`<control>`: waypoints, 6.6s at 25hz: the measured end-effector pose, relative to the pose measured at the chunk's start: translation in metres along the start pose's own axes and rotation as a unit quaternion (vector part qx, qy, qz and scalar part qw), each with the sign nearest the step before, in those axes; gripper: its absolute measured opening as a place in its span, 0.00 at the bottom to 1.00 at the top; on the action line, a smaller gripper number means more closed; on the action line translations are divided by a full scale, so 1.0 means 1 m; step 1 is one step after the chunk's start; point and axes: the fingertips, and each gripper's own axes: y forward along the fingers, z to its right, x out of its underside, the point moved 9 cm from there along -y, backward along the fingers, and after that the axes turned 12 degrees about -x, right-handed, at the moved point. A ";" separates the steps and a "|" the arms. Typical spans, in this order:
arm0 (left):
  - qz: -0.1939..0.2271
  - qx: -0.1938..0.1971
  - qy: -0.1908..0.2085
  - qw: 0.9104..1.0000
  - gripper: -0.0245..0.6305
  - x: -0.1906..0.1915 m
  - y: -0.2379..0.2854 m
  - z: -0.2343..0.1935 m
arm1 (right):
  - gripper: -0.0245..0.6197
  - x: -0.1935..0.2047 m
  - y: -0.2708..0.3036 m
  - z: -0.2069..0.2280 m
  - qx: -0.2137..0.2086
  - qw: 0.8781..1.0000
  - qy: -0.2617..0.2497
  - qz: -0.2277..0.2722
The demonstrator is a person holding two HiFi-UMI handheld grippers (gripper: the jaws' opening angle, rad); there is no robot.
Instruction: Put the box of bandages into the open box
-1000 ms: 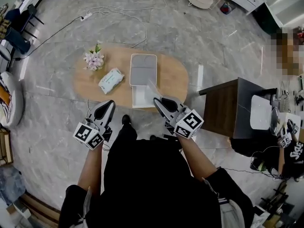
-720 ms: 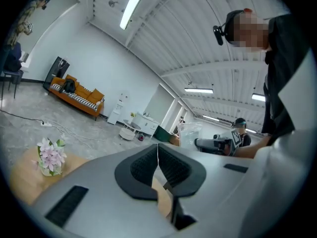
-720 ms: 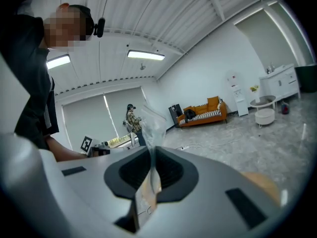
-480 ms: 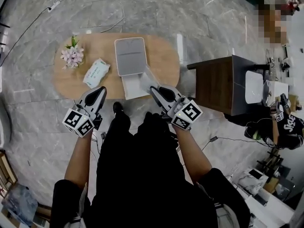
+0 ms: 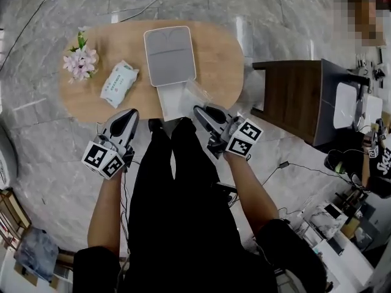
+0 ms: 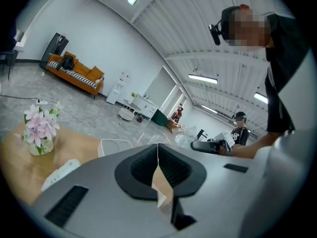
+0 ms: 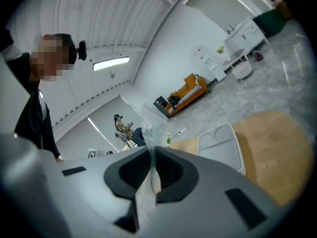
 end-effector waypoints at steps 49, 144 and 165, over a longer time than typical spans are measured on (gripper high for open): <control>-0.083 -0.018 -0.054 0.995 0.07 0.165 0.092 -0.046 | 0.09 0.159 0.083 0.206 0.026 0.908 0.012 -0.418; 0.132 0.182 0.188 0.956 0.06 -0.131 -0.179 0.231 | 0.05 -0.108 -0.105 -0.310 -0.159 0.927 -0.338 0.015; 0.072 0.190 0.148 0.968 0.06 0.053 -0.216 0.388 | 0.05 0.033 -0.253 -0.354 -0.203 0.938 -0.279 0.013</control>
